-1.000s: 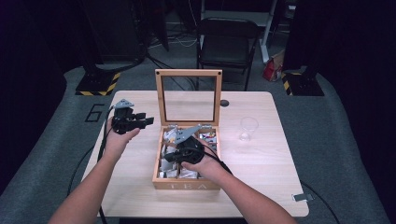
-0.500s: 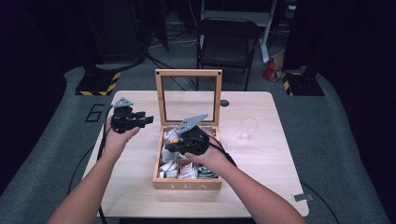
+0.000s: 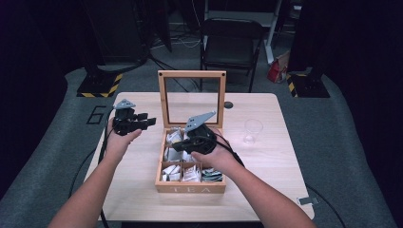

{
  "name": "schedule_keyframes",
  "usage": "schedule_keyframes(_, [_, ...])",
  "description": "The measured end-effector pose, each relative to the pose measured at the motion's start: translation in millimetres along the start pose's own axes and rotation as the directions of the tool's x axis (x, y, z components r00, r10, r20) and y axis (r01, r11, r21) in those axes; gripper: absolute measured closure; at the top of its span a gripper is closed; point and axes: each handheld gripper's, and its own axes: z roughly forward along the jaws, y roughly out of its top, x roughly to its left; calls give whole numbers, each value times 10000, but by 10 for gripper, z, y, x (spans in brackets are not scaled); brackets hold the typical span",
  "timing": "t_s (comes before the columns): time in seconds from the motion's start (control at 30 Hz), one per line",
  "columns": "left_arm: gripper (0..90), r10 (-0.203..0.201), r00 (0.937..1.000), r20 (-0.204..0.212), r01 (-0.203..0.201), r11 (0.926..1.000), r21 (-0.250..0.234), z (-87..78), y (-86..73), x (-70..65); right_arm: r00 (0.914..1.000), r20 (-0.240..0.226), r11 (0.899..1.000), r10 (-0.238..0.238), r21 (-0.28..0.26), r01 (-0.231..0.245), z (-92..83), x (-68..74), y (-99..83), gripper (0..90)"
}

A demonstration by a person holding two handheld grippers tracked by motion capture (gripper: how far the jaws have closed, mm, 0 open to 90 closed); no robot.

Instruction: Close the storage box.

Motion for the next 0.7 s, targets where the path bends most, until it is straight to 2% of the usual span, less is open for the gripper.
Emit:
schedule_keyframes(0.13, [494,-55,10000,-6,55,10000,15,-17,4,2,9998,28,9998,185,-90,-184,-73,-20,-7,900])
schedule_keyframes(0.7, [494,27,10000,-33,-27,10000,-34,-23,25,-1,9945,974,9988,373,-351,-340,-475,-188,-15,900])
